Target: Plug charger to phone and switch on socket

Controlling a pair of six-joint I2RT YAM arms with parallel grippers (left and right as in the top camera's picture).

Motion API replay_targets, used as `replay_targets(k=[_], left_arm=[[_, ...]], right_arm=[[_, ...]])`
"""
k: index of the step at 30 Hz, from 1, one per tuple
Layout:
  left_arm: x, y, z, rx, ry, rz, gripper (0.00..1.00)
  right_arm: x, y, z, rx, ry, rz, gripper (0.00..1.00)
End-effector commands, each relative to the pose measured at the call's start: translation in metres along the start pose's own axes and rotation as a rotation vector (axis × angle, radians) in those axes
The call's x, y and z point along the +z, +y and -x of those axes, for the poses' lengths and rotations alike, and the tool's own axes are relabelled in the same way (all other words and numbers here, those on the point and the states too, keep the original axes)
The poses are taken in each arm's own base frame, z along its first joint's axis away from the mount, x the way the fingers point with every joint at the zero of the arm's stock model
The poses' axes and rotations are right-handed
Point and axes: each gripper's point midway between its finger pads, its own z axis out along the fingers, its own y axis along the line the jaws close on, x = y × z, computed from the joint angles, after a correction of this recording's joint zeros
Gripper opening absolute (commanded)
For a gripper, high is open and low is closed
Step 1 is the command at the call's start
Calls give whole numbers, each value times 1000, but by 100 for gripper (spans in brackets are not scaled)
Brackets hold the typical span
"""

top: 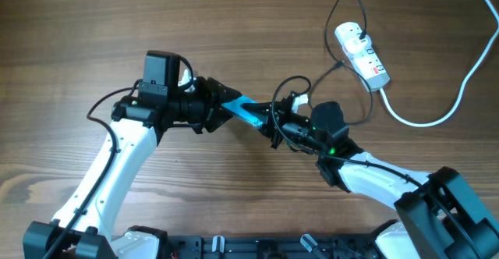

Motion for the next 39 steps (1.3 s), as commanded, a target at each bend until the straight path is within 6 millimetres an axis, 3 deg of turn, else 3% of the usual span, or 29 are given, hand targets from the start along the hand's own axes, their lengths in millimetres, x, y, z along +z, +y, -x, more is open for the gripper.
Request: replay_targets(k=[1, 7, 18, 31, 39], left_arm=[[-1, 0, -1, 4, -27, 4, 52], [-1, 1, 1, 2, -37, 6, 29], [-2, -7, 8, -13, -68, -20, 4], [-2, -17, 12, 24, -87, -55, 4], [-3, -19, 10, 112, -77, -61, 4]], right_arm=[[3, 12, -7, -21, 29, 29, 4], [3, 11, -9, -22, 42, 22, 4], [3, 9, -12, -22, 56, 15, 5], [3, 9, -12, -22, 58, 13, 5], [3, 6, -10, -13, 51, 1, 24]])
